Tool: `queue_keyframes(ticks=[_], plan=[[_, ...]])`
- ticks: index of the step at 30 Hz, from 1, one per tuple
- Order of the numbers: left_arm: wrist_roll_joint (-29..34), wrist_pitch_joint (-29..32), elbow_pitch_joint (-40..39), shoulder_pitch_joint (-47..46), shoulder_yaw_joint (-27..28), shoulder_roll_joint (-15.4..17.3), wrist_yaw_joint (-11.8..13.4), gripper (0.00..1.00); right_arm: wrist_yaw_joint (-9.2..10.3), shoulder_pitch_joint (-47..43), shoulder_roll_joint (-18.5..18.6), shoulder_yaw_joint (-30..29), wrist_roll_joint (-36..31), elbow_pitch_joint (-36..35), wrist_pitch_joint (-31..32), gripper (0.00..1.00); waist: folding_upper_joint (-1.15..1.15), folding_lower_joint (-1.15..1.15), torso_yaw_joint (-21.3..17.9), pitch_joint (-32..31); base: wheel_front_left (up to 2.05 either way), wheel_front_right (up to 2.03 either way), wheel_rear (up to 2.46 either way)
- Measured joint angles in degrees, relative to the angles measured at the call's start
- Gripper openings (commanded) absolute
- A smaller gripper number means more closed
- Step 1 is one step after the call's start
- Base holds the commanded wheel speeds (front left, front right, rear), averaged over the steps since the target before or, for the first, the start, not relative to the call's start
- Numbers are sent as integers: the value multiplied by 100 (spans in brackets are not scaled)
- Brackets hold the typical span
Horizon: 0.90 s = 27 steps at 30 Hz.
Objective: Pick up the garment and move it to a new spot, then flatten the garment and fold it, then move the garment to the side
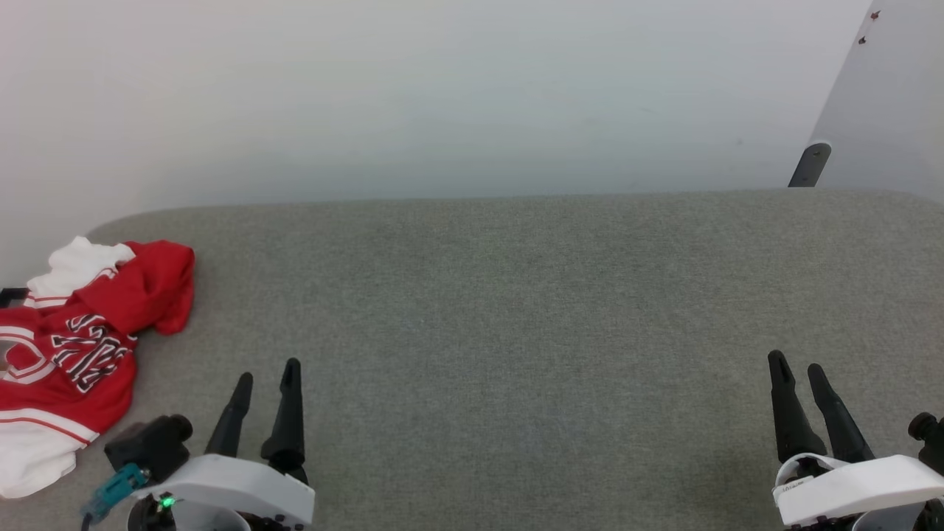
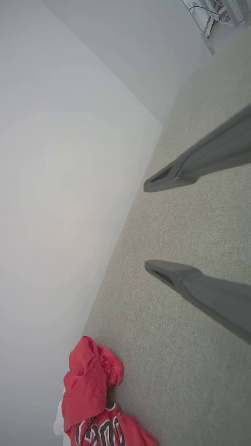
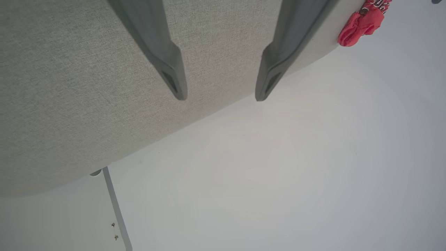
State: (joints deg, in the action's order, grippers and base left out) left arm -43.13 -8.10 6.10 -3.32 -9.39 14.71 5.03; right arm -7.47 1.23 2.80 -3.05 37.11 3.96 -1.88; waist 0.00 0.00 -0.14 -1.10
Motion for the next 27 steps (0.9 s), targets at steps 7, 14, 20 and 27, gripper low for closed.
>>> queue_keyframes(ticks=[7,14,20,27], plan=[[423,-107,-51,21,-9,26,-23,100,0,-65,1,2,-391,-112,-48,100,0,0,8,-14,0,0,0],[815,-188,-94,44,-53,52,-25,100,0,-74,1,-4,-775,-214,-91,100,0,0,6,-29,0,0,0],[1112,-266,-137,99,-76,71,-25,100,0,-87,1,-9,-1087,-286,-115,100,0,0,5,-43,0,0,0],[1455,-360,-200,111,-110,103,-23,100,0,-129,2,-32,-1396,-368,-164,100,0,0,7,-56,0,0,0]])
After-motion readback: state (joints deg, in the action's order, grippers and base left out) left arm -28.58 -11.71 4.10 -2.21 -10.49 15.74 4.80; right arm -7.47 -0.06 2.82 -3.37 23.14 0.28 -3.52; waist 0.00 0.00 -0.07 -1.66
